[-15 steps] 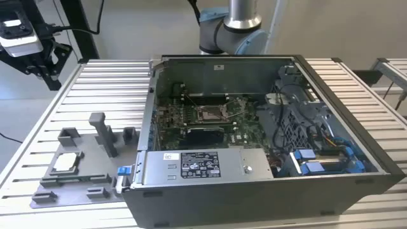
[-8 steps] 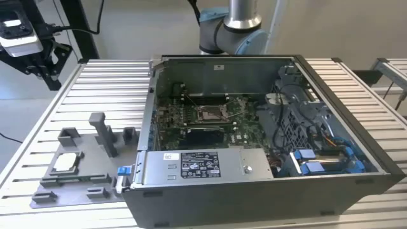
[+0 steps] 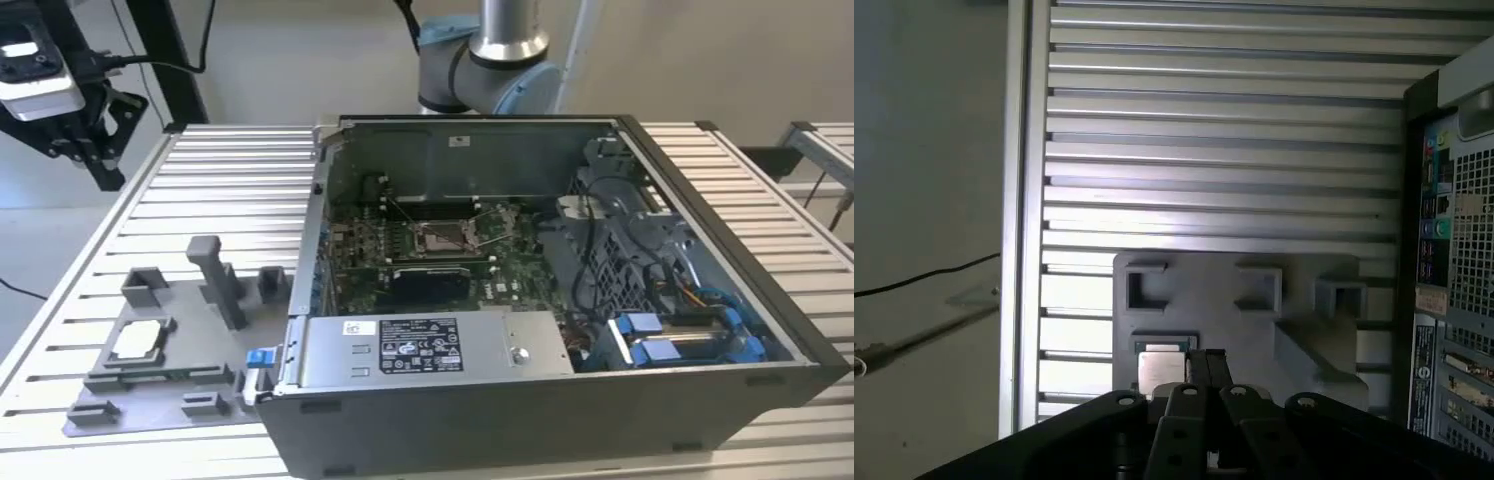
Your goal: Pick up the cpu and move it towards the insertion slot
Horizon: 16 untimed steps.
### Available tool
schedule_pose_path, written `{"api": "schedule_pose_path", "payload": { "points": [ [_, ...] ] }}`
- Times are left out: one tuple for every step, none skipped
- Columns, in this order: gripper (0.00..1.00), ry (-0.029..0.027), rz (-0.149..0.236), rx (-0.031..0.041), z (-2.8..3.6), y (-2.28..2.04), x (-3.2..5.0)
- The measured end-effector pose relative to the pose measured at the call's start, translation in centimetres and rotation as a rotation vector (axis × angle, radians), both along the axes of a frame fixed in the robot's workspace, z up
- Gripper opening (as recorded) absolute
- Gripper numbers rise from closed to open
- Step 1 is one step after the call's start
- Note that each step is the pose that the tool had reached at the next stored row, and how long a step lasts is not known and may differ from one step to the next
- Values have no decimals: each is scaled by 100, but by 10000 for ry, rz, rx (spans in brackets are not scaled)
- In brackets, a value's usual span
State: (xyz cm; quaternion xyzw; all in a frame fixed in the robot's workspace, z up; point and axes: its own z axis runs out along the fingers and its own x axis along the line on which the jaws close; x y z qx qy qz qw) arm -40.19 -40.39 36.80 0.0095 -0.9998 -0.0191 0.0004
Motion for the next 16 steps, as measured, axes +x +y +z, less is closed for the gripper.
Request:
{"api": "schedule_pose_path", "payload": {
  "points": [
    [0,-1,0,0,-2,-15,-13],
    [0,-1,-1,0,-4,-36,-24],
    [0,-2,-1,1,-8,-61,-34],
    [0,-1,0,0,-11,-86,-43],
    [0,0,0,0,-14,-114,-49],
    [0,1,0,-1,-18,-145,-51],
    [0,-1,1,0,-23,-175,-52],
    [0,-1,1,1,-27,-205,-55],
    [0,-2,1,1,-31,-237,-57],
    [0,-1,0,1,-35,-268,-60],
    [0,0,0,0,-38,-296,-63],
    [0,-1,0,0,-42,-320,-67],
    [0,0,0,0,-46,-338,-68],
    [0,-2,1,1,-49,-349,-69],
    [0,-2,1,1,-49,-350,-69],
    [0,-2,1,1,-49,-350,-69]
  ]
}}
